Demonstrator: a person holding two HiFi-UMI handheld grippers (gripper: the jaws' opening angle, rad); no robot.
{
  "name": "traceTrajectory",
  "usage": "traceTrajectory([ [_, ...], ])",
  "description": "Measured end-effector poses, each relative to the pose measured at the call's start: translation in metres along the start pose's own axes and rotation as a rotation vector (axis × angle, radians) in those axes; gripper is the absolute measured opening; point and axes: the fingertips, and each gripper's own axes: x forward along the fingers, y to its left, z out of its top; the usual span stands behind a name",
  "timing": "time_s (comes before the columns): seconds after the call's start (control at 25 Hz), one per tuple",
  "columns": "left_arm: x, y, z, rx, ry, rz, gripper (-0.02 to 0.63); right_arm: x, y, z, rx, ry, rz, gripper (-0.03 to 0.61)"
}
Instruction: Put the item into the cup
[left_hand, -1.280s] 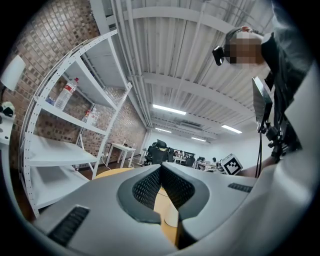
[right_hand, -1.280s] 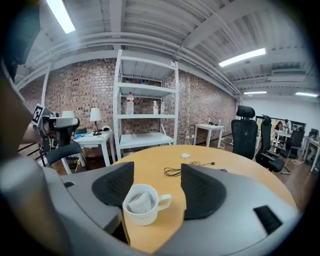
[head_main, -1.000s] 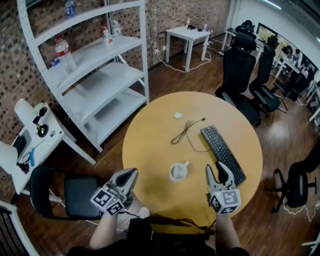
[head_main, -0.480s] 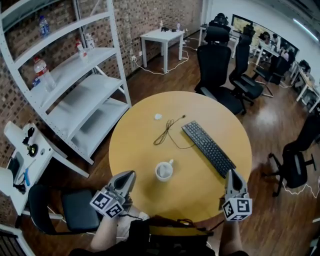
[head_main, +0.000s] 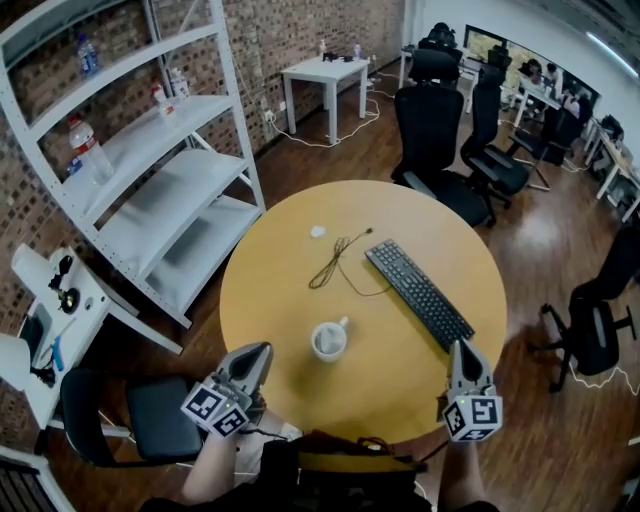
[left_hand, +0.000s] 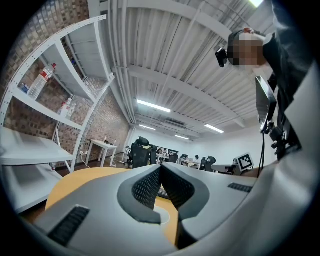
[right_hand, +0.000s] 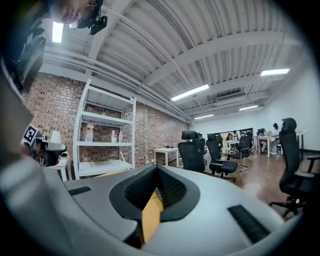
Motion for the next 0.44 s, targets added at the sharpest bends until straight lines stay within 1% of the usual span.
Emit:
traceTrajectory([
  [0.24, -0.006, 0.004, -0.002, 0.002, 0.005, 0.026, -0.005, 0.011, 0.004, -0.001, -0.004, -0.006, 0.035, 0.008],
  [0.44, -0.007, 0.006, 0.000, 0.001, -0.001, 0.033, -0.005, 0.016, 0.009, -0.001, -0.005, 0.015, 0.029, 0.008],
])
